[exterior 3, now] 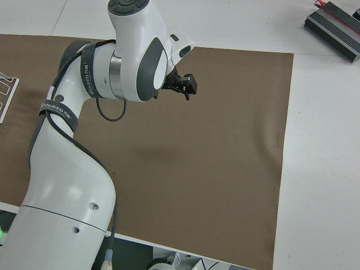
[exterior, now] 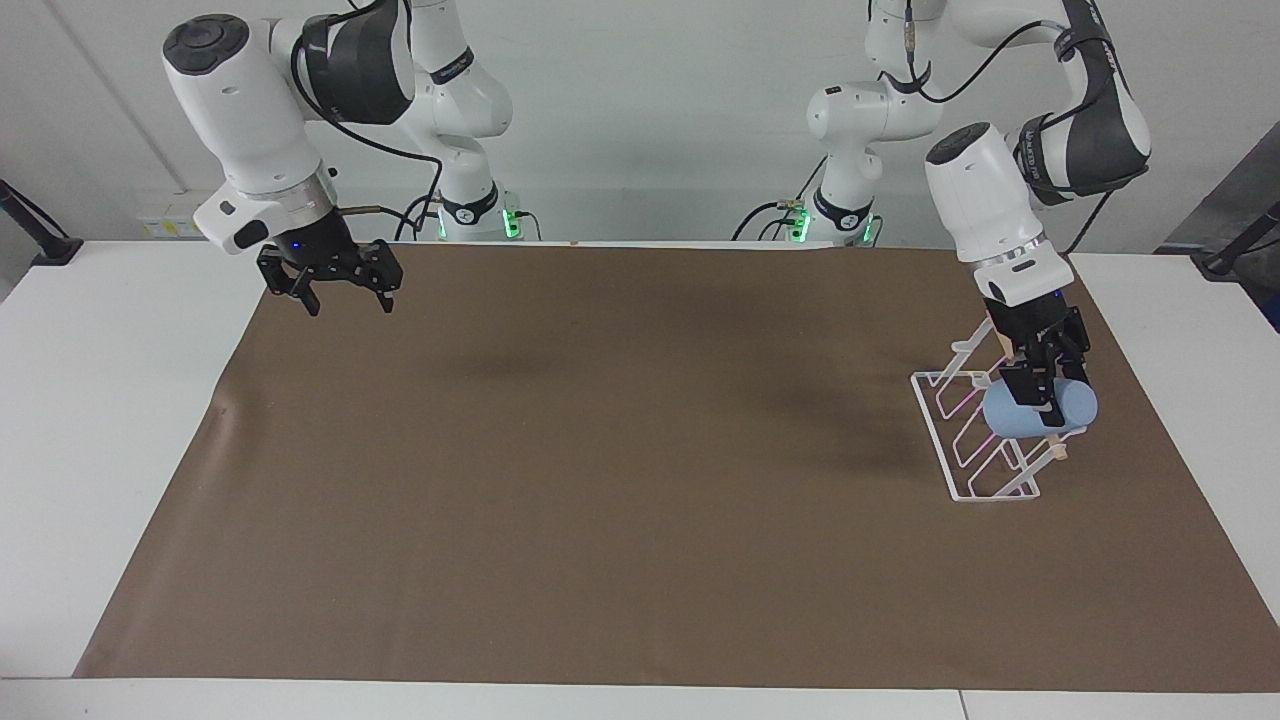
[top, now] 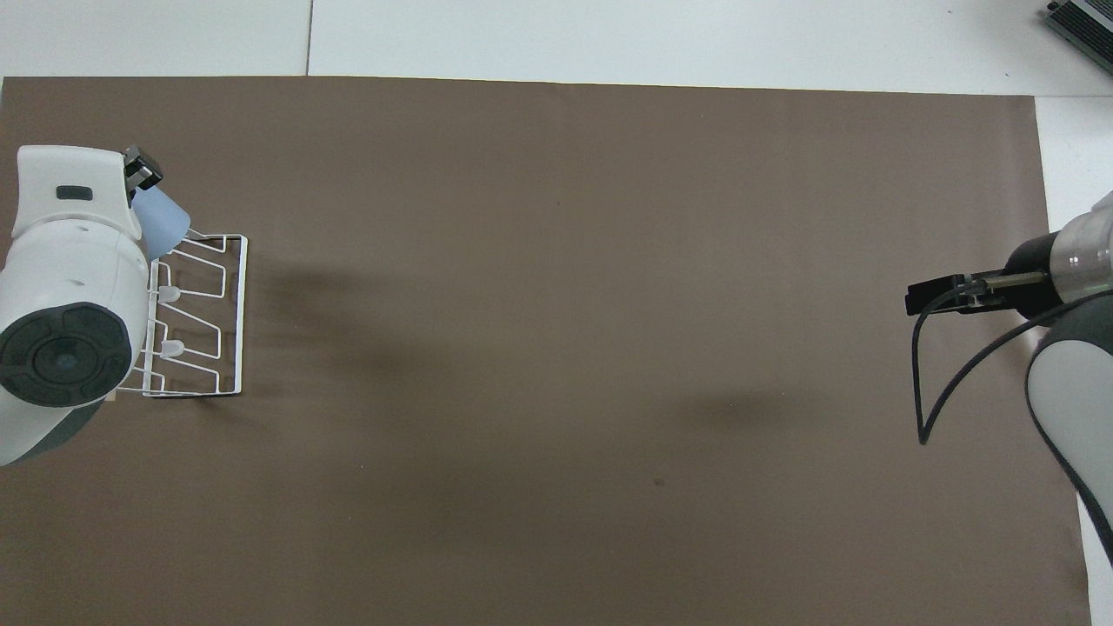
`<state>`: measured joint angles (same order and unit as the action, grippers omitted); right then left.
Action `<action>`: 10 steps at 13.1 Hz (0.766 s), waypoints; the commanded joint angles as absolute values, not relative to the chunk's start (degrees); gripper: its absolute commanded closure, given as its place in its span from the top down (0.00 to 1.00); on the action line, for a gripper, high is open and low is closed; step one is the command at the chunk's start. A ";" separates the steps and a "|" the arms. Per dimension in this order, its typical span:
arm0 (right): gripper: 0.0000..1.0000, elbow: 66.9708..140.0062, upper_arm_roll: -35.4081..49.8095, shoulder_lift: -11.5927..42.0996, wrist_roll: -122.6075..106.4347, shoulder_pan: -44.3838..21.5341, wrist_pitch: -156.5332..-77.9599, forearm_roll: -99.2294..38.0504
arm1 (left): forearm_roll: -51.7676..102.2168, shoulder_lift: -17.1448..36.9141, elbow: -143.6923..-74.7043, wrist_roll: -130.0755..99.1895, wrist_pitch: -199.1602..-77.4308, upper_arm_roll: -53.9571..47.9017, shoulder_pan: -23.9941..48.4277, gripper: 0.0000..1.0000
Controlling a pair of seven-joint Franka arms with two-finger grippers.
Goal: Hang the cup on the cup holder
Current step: 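Lower the cup onto a rack peg with the left gripper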
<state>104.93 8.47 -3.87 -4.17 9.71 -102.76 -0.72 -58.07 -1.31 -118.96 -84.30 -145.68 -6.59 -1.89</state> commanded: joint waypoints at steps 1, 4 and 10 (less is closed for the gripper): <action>1.00 105.03 8.88 -4.13 -3.69 10.02 -103.18 -0.09 | -59.85 0.79 -118.30 -85.61 -149.58 -6.59 -3.77 0.00; 1.00 105.03 8.79 -4.13 -3.69 10.02 -103.18 -0.09 | -60.03 1.32 -118.91 -85.61 -150.56 -6.50 -4.04 0.00; 1.00 105.03 8.88 -4.13 -3.69 10.02 -103.18 -0.09 | -60.91 -0.09 -123.57 -87.71 -153.54 -6.59 -5.70 0.00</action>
